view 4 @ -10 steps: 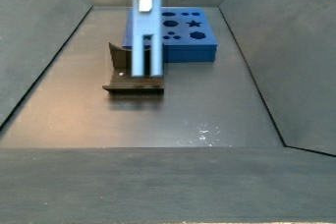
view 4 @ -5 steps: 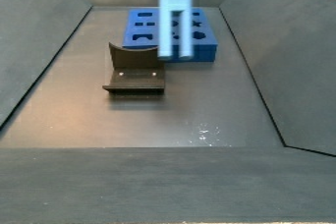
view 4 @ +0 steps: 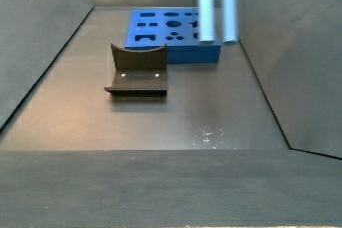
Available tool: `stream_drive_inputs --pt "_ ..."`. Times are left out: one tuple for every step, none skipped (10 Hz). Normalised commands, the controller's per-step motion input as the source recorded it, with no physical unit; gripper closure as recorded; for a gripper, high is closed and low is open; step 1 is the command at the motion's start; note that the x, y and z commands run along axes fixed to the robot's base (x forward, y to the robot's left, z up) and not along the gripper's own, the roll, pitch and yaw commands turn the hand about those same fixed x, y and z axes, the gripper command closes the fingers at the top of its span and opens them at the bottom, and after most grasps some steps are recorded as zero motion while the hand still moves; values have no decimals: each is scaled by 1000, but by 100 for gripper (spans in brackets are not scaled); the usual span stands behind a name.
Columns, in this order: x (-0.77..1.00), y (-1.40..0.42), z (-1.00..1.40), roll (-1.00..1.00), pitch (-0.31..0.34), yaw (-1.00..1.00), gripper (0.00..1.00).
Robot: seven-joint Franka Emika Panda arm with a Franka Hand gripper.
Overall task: Pick up the square-circle object. Move up. Rotate the square-circle object. Place the square-circle object on the fixture. Regrasp the square-circle object. Move to above the board. Insert the square-circle object.
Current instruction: Rotate the square-circle object.
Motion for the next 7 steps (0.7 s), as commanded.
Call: stream_drive_inputs --pt "-732 67 151 -160 33 -46 100" --pt "-438 31 84 -149 36 -40 100" --pt "-262 14 69 -142 38 -34 100" --pt "0 0 0 -1000 61 -534 100" --pt "58 40 -11 -1000 86 -533 100" --pt "7 41 9 -1000 107 -526 100" --pt "-35 23 33 -1000 128 -519 100"
